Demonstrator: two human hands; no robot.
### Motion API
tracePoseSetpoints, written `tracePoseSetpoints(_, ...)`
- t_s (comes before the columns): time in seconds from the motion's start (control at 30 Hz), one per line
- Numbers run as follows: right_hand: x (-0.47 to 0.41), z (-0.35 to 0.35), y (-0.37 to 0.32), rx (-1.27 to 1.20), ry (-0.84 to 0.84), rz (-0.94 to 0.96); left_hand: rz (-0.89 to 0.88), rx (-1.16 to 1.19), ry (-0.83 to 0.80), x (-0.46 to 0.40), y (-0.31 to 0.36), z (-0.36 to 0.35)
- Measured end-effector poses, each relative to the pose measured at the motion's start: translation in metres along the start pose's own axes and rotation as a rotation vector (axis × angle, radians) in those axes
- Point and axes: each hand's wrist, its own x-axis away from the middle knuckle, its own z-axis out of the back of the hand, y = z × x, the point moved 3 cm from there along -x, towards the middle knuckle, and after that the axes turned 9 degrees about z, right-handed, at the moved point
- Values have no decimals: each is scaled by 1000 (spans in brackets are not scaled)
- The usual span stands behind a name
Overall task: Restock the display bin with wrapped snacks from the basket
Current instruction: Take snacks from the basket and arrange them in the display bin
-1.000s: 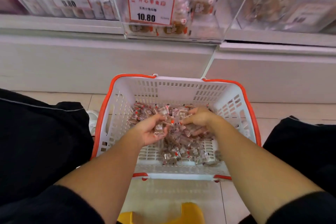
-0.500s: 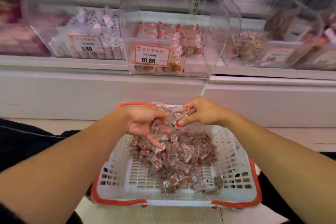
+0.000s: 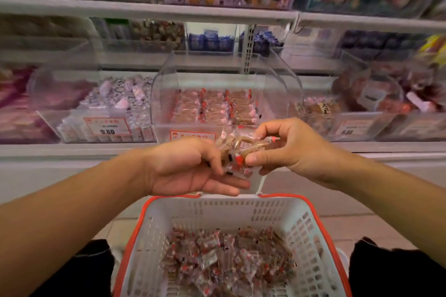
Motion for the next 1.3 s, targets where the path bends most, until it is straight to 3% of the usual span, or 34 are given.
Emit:
tracePoseSetpoints(0.1,-2,5,-5,17,47,15,-4,-11,-92,-1,11,-3)
tracePoseSetpoints(0.2,-2,8,-10,40,104,42,-42,-82,-29,-3,14,-3)
tracePoseSetpoints(0.3,-4,15,-21,223,114,106,-69,-124,-13,-4,16,-4)
tracePoseSetpoints(0.53,2,2,-21,598,-108,179,-20,-63,-95,-8,12,-12)
tracePoseSetpoints(0.67,8,-7,-15,571,-226,141,-43,-128,-67,-8,13,-13)
tracePoseSetpoints(0.83,9,5,-37,628,-231,217,-36,-350,-99,-3,20,-18)
tracePoseSetpoints(1.1,-5,-6,-64,992,-311,397,-200,-601,92,-8,40,-14)
tracePoseSetpoints(1.2,-31,6,-79,1018,-327,341,-267,-442,131,-2,61,-2)
tracePoseSetpoints(1.23,-44,14,-83,1033,-305,305,-307,-329,203,-1,70,6)
tracePoseSetpoints(1.3,-75,32,-86,1080,-280,200,-467,-241,517,1,86,29)
